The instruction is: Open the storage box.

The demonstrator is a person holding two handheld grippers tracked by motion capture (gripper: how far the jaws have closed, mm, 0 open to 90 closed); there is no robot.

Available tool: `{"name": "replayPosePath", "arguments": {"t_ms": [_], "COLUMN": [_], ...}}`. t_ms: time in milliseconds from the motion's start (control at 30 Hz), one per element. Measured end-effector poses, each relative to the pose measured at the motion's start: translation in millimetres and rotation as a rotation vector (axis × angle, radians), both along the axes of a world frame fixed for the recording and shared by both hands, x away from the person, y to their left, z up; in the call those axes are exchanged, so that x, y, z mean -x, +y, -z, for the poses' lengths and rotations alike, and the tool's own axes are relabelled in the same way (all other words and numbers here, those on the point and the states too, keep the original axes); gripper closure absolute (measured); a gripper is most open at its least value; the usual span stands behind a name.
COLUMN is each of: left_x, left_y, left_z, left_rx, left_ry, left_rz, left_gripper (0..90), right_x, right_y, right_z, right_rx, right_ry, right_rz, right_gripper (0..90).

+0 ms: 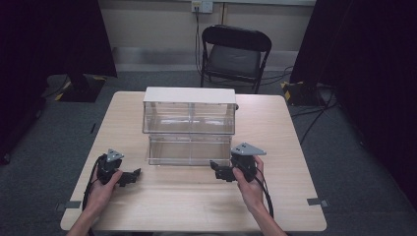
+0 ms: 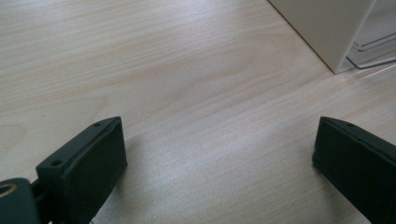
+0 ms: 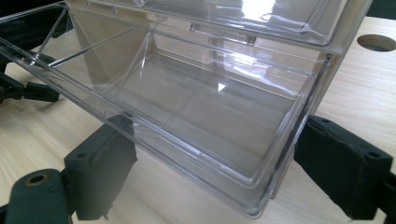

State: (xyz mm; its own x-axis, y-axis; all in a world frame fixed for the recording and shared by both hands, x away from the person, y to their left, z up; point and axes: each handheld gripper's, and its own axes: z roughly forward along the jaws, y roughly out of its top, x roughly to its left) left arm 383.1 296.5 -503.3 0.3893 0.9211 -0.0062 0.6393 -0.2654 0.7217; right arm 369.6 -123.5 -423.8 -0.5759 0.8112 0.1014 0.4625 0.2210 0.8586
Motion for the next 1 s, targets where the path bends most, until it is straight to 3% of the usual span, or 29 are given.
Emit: {"name": "replayPosePath", "arguments": {"t_ms": [1000], "left_x": [-0.1], "left_y": [0.3], "left_z": [-0.2], "left_rx": [-0.006], "left_ry": [-0.001], "left_rz": [0.001], "left_gripper": [2.4], "right_x": [-7.2], "right_y": [-0.7], "right_z": [-7.3], "right_rx": [-0.028], "right_ry": [-0.014], "right_rz": [0.024], "right_gripper": [13.2]}}
